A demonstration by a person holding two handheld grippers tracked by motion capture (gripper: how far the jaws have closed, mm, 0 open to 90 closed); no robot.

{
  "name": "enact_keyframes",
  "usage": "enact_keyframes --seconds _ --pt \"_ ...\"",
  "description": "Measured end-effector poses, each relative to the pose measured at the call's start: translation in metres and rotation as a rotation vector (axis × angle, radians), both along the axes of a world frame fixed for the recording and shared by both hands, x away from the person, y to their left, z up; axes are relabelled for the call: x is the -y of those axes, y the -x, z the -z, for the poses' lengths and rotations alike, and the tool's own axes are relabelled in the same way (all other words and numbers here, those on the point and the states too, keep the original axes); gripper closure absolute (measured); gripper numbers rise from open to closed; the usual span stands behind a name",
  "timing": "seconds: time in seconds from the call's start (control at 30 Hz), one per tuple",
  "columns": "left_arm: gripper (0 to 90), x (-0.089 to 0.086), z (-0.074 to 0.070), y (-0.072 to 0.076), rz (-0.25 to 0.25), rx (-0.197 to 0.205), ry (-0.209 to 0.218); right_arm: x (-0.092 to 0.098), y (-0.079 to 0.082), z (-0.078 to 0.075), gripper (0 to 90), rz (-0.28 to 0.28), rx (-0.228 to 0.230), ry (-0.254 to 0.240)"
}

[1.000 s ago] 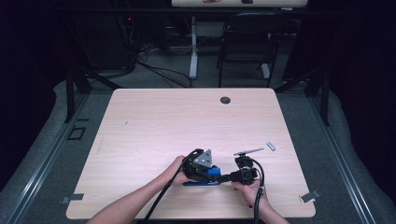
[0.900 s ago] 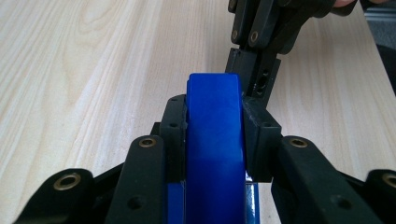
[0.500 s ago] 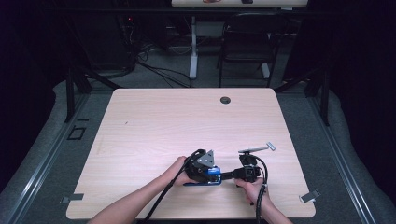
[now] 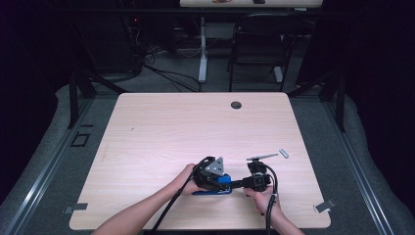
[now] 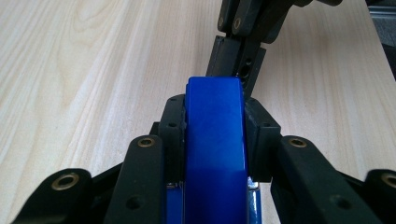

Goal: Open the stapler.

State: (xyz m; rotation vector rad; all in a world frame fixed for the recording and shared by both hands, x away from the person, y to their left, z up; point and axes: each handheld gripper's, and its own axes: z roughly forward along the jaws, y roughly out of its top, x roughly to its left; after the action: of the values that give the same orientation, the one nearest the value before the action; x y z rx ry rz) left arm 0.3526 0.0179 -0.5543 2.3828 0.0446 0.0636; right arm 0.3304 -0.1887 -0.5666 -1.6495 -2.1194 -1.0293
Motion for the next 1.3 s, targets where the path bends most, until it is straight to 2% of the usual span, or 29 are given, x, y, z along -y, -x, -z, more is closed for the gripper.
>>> enact_keyframes --seconds 0.1,0.13,0.2,0.23,0.4,0.43,0.53,0.57,0.6,0.63,0.67,0.73,0.8,0.9,0.97,1.17,1.27,1.3 --pt "66.2 -0.001 0.001 0.0 -0.002 0.0 0.01 0.0 0.0 0.0 90.0 0.004 -0.004 -0.004" --pt "66.2 -0.002 0.001 0.0 -0.004 0.001 0.021 0.0 0.0 0.0 90.0 0.002 0.009 0.002" --pt "66.3 -0.003 0.003 0.0 -0.007 0.0 0.035 -0.003 0.002 0.0 90.0 0.034 0.025 -0.005" --pt "66.3 -0.003 0.003 0.001 -0.008 -0.002 0.042 -0.002 0.003 -0.001 90.0 0.012 0.032 0.009" --pt "66.3 -0.006 0.005 0.002 -0.012 0.007 0.07 -0.005 0.005 -0.002 90.0 0.019 0.056 0.026" --pt "66.4 -0.006 0.006 0.002 -0.013 0.005 0.068 -0.006 0.006 -0.002 90.0 0.039 0.063 0.026" --pt "66.3 -0.007 0.007 0.002 -0.013 0.002 0.087 -0.006 0.006 -0.002 90.0 0.026 0.069 0.036" --pt "66.3 -0.007 0.006 0.001 -0.01 0.001 0.077 -0.006 0.006 -0.003 90.0 0.025 0.071 0.043" --pt "66.2 -0.004 0.005 0.003 -0.008 0.016 0.06 -0.007 0.006 -0.002 90.0 0.039 0.074 0.036" --pt "66.1 -0.003 0.004 0.002 -0.007 0.012 0.045 -0.005 0.005 -0.003 90.0 0.018 0.068 0.039" --pt "66.0 -0.003 0.004 0.002 -0.007 0.012 0.045 -0.005 0.005 -0.002 90.0 0.018 0.067 0.038" --pt "65.5 -0.001 0.002 0.0 -0.008 -0.003 0.019 -0.006 0.005 -0.003 90.0 0.018 0.065 0.038" --pt "64.9 0.003 -0.001 0.001 -0.007 0.011 -0.021 -0.005 0.004 -0.002 90.0 0.015 0.063 0.038" --pt "64.6 0.007 -0.002 0.001 -0.013 0.018 -0.043 -0.005 0.005 -0.002 90.0 0.013 0.067 0.038" --pt "65.4 0.007 -0.001 0.002 -0.012 0.018 -0.041 -0.005 0.005 -0.002 90.0 0.013 0.068 0.04" --pt "66.1 0.003 0.004 0.004 -0.008 0.039 0.012 -0.005 0.005 -0.002 90.0 0.012 0.073 0.038" --pt "66.2 0.001 0.008 0.003 -0.008 0.032 0.052 -0.004 0.005 -0.001 90.0 0.016 0.07 0.024" --pt "66.3 0.0 0.008 0.002 -0.007 0.028 0.049 -0.004 0.005 -0.001 90.0 0.016 0.071 0.024"
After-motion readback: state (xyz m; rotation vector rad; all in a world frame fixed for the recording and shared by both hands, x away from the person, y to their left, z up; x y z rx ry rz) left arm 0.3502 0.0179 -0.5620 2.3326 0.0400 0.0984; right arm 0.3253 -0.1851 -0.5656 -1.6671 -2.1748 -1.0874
